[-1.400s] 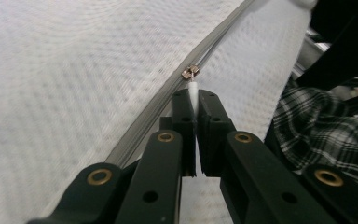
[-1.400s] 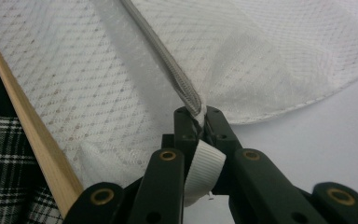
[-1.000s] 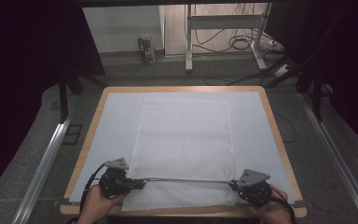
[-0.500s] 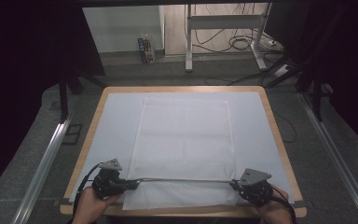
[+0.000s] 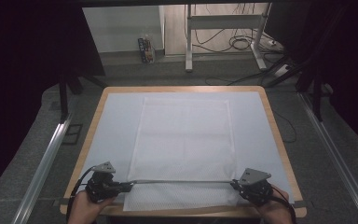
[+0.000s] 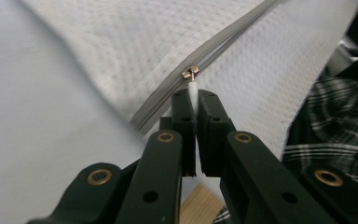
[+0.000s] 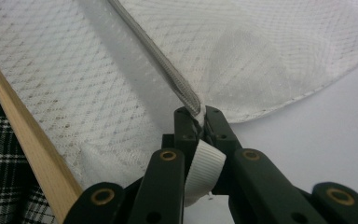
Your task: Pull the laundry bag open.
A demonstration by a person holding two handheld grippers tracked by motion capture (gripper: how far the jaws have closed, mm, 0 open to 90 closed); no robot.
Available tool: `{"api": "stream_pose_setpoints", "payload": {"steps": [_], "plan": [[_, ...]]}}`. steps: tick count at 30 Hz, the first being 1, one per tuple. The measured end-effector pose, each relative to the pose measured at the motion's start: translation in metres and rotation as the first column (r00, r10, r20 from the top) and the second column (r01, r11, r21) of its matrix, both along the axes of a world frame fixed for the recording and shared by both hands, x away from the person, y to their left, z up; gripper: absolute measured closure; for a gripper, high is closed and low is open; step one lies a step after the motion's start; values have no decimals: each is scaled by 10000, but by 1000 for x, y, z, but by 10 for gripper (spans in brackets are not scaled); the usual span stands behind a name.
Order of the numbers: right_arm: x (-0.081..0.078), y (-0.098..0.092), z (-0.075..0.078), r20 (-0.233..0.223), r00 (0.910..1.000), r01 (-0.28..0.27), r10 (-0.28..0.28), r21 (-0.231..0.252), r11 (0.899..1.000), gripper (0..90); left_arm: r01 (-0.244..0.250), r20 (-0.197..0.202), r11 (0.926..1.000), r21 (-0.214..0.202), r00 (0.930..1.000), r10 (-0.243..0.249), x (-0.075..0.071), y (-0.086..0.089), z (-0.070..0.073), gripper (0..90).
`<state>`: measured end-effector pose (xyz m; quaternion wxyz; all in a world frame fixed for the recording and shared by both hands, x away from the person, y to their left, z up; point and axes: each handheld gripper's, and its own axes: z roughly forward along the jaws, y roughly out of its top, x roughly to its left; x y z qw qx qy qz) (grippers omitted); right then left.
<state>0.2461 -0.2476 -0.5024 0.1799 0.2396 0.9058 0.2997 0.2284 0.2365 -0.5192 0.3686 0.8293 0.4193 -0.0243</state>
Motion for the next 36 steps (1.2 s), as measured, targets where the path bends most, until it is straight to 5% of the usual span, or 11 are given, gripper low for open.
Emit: {"api": "stream_pose_setpoints", "payload": {"steps": [11, 24, 36], "plan": [[1, -3, -1, -135, 9996, 258, -260, -111, 9996, 850, -803, 68, 9946, 663, 9968, 801, -5, 16, -2, 874], [-1, -7, -3, -774, 9962, 393, -397, -71, 9992, 830, -551, -9, 9944, 906, 9985, 554, -5, 9, -6, 870], [-5, -15, -3, -1096, 9936, 297, -280, 143, 9995, 609, -703, -72, 9935, 892, 9974, 712, -7, 9, -11, 856]]}}
